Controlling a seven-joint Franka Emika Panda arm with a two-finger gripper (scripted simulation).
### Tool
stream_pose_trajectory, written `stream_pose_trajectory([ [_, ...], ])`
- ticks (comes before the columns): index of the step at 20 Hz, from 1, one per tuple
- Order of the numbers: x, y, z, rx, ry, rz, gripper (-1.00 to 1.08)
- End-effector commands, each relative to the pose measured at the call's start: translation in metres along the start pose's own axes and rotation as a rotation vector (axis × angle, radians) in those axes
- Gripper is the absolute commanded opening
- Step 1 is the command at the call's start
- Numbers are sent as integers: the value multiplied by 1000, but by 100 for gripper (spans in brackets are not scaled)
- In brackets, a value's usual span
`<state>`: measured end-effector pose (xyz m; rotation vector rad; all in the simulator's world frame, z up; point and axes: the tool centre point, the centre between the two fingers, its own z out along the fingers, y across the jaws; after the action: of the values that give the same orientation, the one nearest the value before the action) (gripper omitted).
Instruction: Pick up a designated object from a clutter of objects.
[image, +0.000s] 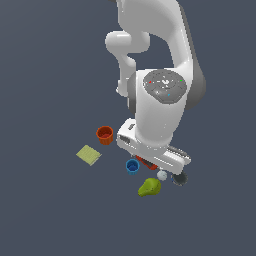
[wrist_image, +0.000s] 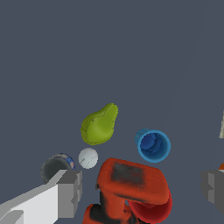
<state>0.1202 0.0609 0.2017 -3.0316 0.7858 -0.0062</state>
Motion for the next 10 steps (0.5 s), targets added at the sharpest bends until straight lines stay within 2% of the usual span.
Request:
stream_pose_trajectory([
  [1, 5, -8, 16, -1, 0, 62, 100],
  [10, 18, -34, 75, -6, -1, 265, 100],
])
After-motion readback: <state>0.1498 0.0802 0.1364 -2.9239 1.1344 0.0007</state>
